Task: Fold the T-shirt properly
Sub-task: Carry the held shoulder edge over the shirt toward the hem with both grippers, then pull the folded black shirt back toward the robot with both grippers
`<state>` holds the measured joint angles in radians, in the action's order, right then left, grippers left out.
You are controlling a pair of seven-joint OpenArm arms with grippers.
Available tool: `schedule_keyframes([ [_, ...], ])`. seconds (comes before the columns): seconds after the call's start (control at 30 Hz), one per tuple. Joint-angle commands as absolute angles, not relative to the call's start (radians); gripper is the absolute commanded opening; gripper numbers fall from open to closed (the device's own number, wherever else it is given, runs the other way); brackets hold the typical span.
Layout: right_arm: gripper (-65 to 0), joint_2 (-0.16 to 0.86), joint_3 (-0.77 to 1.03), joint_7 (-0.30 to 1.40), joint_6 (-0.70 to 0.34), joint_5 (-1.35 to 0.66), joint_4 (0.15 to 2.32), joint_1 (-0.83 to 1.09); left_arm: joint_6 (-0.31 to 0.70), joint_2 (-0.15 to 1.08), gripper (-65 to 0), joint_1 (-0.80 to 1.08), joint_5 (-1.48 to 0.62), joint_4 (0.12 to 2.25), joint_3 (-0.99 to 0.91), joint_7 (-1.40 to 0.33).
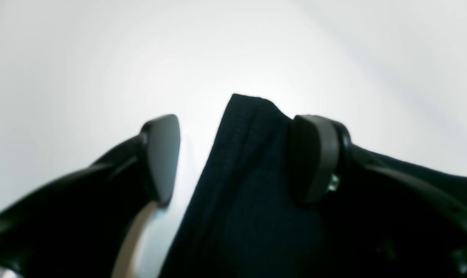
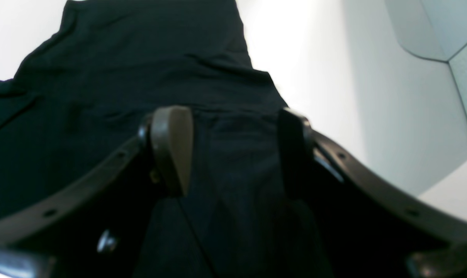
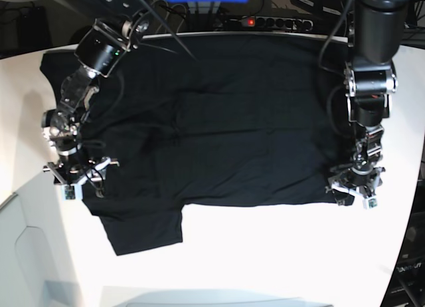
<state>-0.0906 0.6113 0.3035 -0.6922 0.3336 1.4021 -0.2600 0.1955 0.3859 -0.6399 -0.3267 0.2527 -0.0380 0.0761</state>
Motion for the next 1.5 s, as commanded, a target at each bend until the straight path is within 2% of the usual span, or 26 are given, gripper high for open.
schedule_keyframes([
  [0.0, -29.5, -0.084, 0.608, 0.274, -0.698, 0.318, 1.415, -0.292, 0.200, 0.403, -23.5, -0.668, -0.332, 0.265, -0.039, 0.099],
  [0.2, -29.5, -0.065, 0.608, 0.278, -0.698, 0.318, 1.320, -0.374, 0.206, 0.403, -45.1, -0.653, -0.332, 0.263, -0.039, 0.099],
  [0.3, -29.5, -0.048, 0.608, 0.278, -0.690, 0.318, 1.245, -0.417, 0.206, 0.403, -46.2, -0.653, -0.332, 0.263, -0.039, 0.099],
  [0.4, -29.5, -0.018, 0.608, 0.278, -0.624, 0.318, 1.148, -0.463, 0.206, 0.403, -46.4, -0.653, -0.332, 0.263, -0.039, 0.099],
  [0.6, -29.5, 0.076, 0.562, 0.269, -0.615, 0.318, 0.909, -0.572, 0.208, 0.403, -46.7, -0.653, -0.331, 0.263, -0.038, 0.097],
  [0.7, -29.4, 0.104, 0.553, 0.243, -0.608, 0.318, 0.814, -0.624, 0.208, 0.403, -51.8, -0.653, -0.331, 0.263, -0.038, 0.097],
  [0.83, -29.2, 0.142, 0.553, 0.153, -0.460, 0.317, 0.688, -0.667, 0.202, 0.403, -65.0, -0.653, -0.331, 0.263, -0.038, 0.097],
  [1.03, -29.2, 0.191, 0.553, 0.059, -0.444, 0.317, 0.541, -0.704, 0.202, 0.403, -64.2, -0.653, -0.331, 0.263, -0.038, 0.097],
  [1.37, -29.7, 0.203, 0.552, 0.058, -0.426, 0.318, 0.464, -0.674, 0.202, 0.403, -64.2, -0.651, -0.331, 0.263, -0.038, 0.097],
  [1.43, -32.2, 0.203, 0.541, 0.059, -0.427, 0.318, 0.464, -0.668, 0.202, 0.403, -64.2, -0.647, -0.331, 0.263, -0.038, 0.097],
  [1.47, -35.9, 0.203, 0.522, 0.062, -0.427, 0.318, 0.463, -0.667, 0.202, 0.403, -64.2, -0.642, -0.331, 0.263, -0.038, 0.097],
])
